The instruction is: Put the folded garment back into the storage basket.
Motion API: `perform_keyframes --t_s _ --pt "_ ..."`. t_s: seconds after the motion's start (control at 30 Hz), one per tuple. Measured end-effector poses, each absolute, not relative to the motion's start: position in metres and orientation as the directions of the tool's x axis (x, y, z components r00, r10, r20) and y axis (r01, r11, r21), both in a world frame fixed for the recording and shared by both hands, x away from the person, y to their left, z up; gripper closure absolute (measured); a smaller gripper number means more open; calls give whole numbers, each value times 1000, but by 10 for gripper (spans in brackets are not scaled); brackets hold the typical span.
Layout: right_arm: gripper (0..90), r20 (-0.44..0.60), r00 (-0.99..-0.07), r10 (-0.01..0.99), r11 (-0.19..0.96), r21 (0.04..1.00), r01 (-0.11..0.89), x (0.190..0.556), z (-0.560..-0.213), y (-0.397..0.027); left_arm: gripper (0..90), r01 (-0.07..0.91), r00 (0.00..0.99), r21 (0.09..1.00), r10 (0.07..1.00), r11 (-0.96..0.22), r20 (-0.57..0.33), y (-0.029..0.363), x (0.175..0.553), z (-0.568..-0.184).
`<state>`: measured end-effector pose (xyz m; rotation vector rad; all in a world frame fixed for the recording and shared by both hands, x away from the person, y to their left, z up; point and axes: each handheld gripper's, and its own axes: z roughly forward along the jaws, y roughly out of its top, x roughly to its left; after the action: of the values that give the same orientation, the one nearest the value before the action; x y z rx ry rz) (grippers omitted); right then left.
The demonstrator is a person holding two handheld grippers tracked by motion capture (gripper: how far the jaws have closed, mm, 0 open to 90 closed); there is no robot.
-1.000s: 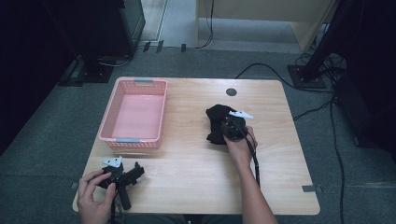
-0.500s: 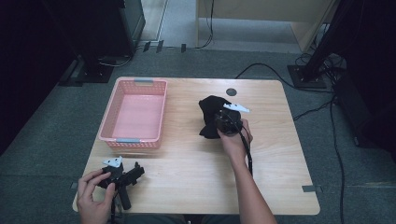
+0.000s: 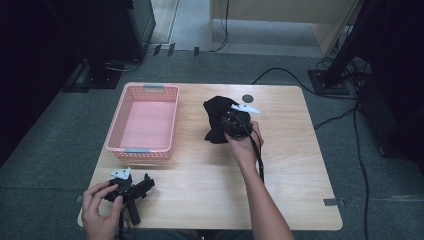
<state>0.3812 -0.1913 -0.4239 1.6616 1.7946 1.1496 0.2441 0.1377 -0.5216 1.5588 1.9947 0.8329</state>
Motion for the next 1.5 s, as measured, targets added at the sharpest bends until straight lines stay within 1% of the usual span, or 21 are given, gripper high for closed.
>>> perform_keyframes --t_s 0.63,1.5 --pt "697 226 -243 943 -42 807 589 386 -400 -159 0 683 -243 710 970 170 2 138 244 -522" --pt "695 203 -332 921 20 827 561 394 -370 -109 0 682 -243 712 970 170 1 138 244 -522"
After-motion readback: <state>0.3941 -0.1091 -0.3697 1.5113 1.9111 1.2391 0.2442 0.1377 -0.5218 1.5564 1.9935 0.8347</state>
